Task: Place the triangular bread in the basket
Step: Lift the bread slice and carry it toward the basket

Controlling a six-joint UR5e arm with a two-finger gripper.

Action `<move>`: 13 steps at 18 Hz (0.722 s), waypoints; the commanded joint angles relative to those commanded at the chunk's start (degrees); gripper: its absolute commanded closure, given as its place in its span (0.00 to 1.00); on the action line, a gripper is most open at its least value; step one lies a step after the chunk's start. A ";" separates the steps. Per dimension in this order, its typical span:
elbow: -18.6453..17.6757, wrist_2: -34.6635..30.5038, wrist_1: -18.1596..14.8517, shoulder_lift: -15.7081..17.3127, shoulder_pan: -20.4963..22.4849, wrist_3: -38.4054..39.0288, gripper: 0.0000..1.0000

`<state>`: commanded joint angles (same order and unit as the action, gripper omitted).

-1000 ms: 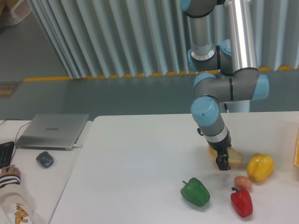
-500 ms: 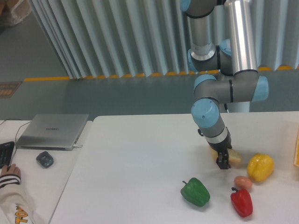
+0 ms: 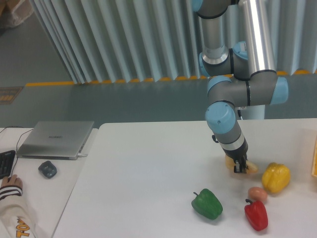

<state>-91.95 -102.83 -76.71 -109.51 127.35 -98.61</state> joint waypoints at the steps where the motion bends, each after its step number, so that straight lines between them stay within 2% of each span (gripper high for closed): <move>1: 1.58 0.35 -2.02 0.09 0.44 0.00 1.00; 4: 4.67 3.42 -4.41 0.88 1.93 0.00 1.00; 10: 5.72 5.98 -5.90 3.51 6.85 -1.05 1.00; 13: 6.87 6.76 -6.61 3.69 9.14 -5.69 1.00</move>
<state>-85.08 -96.07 -83.32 -105.82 136.49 -104.31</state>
